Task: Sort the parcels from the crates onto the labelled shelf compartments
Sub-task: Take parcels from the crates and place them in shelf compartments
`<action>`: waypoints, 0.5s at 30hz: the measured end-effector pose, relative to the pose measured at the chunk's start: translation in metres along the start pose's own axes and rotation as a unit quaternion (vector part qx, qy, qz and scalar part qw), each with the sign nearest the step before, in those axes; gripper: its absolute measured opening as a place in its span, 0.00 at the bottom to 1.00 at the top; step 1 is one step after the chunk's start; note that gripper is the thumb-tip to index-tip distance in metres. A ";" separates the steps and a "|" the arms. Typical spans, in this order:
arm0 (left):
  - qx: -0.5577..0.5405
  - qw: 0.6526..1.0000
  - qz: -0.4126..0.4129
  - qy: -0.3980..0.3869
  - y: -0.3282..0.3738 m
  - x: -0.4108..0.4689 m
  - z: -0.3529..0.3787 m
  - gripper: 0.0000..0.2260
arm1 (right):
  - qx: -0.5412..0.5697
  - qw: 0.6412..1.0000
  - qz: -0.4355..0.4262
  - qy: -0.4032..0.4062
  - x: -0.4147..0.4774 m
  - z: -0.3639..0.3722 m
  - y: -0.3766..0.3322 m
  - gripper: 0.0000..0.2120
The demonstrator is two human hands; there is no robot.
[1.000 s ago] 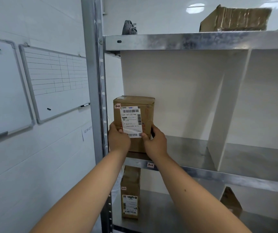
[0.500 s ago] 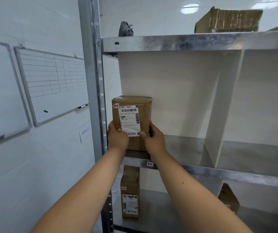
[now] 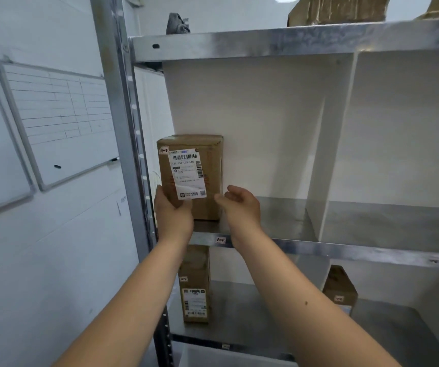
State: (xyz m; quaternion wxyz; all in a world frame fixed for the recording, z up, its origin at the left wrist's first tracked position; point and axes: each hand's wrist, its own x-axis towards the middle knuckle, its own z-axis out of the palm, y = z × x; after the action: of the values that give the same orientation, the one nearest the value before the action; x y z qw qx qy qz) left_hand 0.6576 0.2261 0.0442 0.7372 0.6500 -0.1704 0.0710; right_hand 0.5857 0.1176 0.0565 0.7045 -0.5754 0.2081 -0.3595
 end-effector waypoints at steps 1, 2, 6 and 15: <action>0.003 1.000 0.023 0.002 -0.001 -0.012 -0.001 0.22 | 0.011 1.000 0.000 -0.003 -0.004 -0.002 0.000 0.13; 0.010 0.999 0.044 0.003 -0.003 -0.025 -0.002 0.22 | 0.020 1.000 0.002 -0.007 -0.009 -0.003 -0.001 0.11; 0.037 0.998 0.042 0.013 -0.013 -0.064 -0.006 0.22 | 0.063 0.994 0.029 -0.082 -0.025 -0.008 0.007 0.12; 0.024 0.992 -0.008 0.123 -0.029 -0.118 -0.022 0.11 | 0.070 0.958 0.110 -0.256 -0.054 -0.022 0.047 0.09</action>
State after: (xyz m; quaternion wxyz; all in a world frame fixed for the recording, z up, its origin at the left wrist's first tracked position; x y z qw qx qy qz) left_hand 0.5604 0.2572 -0.0261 0.7372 0.6551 -0.0715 0.1489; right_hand 0.5477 0.1470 -0.0004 0.8077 -0.5713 0.0573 -0.1339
